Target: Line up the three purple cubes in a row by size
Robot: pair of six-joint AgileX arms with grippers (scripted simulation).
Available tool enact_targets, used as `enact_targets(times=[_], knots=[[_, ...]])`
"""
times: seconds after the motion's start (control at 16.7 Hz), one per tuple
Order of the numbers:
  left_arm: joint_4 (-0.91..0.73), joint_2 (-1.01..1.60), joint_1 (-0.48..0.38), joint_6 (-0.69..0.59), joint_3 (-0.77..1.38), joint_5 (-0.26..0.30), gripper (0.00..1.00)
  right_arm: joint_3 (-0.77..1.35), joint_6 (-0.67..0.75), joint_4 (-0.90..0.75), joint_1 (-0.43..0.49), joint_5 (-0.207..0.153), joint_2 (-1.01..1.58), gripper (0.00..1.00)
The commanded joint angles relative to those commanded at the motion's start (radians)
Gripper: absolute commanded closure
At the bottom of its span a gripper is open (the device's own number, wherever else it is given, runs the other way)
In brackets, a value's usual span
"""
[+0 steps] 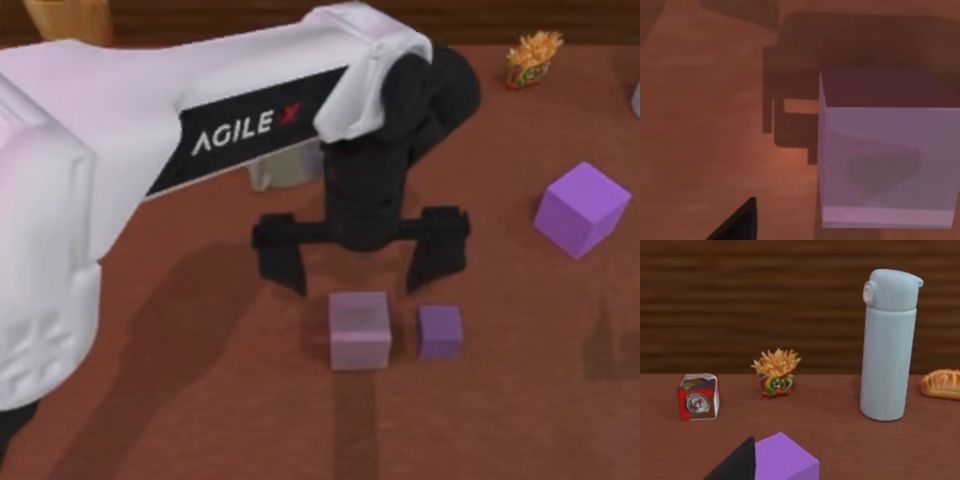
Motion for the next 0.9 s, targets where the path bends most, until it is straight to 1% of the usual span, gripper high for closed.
enact_targets(times=[0.3, 0.48, 0.72, 0.9], knots=[[-0.001, 0.003, -0.005, 0.0, 0.0, 0.0, 0.0, 0.0, 0.0, 0.0, 0.0, 0.0, 0.0, 0.0], [0.039, -0.058, 0.025, 0.013, -0.054, -0.003, 0.0, 0.059, -0.019, -0.042, 0.007, -0.003, 0.059, 0.0], [0.168, -0.281, 0.122, 0.068, -0.251, -0.007, 0.0, 0.279, -0.081, -0.185, 0.021, -0.003, 0.281, 0.0], [0.301, -0.529, 0.222, 0.138, -0.469, -0.009, 0.0, 0.539, -0.148, -0.344, 0.034, -0.001, 0.56, 0.0]])
